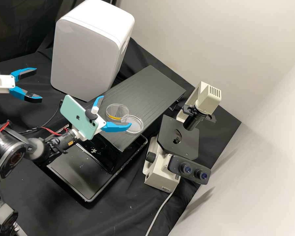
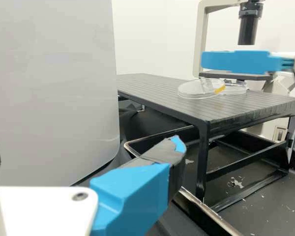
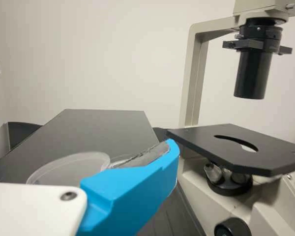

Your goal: Remove the lid from the petri dish

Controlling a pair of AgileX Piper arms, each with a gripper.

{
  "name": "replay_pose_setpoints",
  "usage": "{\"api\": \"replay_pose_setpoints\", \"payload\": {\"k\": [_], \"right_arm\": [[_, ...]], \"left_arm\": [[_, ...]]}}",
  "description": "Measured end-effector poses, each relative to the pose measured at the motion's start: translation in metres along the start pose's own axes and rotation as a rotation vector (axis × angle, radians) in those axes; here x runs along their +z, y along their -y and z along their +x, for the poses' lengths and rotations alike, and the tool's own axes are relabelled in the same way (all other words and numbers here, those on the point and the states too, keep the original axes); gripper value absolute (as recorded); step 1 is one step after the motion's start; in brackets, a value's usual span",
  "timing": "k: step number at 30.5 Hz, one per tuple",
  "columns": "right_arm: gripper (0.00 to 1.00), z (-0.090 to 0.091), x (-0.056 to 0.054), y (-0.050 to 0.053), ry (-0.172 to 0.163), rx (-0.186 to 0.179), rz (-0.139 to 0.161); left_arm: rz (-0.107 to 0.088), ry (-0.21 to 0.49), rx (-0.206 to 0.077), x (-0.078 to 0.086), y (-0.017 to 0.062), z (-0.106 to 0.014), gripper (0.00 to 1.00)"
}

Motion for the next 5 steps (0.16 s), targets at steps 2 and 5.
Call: {"api": "replay_pose_setpoints", "payload": {"k": [2,5], "right_arm": [[1.00,-0.008,0.002,-0.001,0.000,-0.013,0.010],[1.00,-0.019,0.006,-0.002,0.004,-0.028,0.042]], "left_arm": [[0.000,0.000,0.000,0.000,0.0000,0.000,1.00],[0.000,0.000,0.000,0.000,0.0000,0.000,1.00]]}}
